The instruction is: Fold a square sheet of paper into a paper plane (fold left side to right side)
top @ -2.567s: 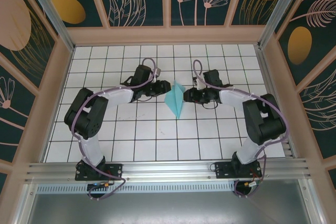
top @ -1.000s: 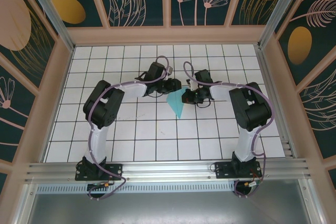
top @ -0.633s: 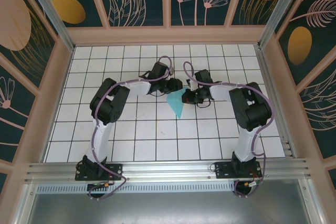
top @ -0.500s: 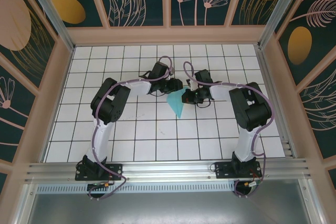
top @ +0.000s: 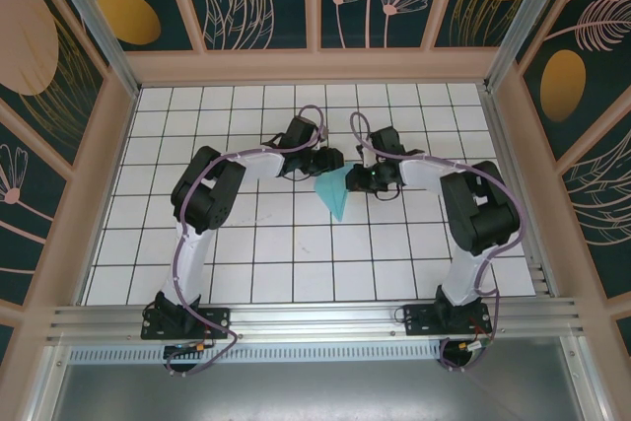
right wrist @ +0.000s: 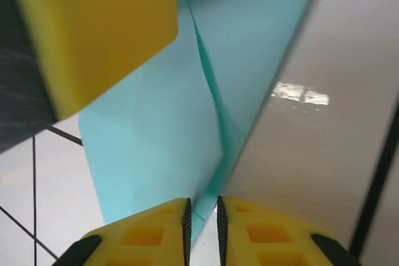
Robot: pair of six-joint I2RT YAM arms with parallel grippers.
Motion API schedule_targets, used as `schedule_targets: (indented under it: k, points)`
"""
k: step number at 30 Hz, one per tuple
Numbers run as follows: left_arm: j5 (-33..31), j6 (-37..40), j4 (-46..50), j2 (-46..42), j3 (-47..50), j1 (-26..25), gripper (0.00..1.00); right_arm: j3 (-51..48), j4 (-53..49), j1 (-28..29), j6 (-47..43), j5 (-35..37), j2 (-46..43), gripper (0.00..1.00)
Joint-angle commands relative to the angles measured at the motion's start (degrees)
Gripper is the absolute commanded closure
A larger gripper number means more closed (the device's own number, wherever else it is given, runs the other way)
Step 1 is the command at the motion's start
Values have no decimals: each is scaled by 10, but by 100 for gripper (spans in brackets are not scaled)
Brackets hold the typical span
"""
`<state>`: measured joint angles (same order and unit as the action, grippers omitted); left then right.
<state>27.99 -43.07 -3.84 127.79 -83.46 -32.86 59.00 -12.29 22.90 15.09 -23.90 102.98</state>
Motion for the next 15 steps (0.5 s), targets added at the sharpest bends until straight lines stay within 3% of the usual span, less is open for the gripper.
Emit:
schedule_targets:
  k: [1, 6, 15]
  points:
    - [-5, 9, 1, 14, 10, 0, 59, -2, -19, 0, 1, -3, -39, 77]
    - [-5, 9, 0, 13, 13, 0, 59, -17, 22, 30, 21, -62, -36, 77]
    - [-3, 11, 0, 12, 13, 0, 59, -40, 71, 46, 37, -70, -7, 74]
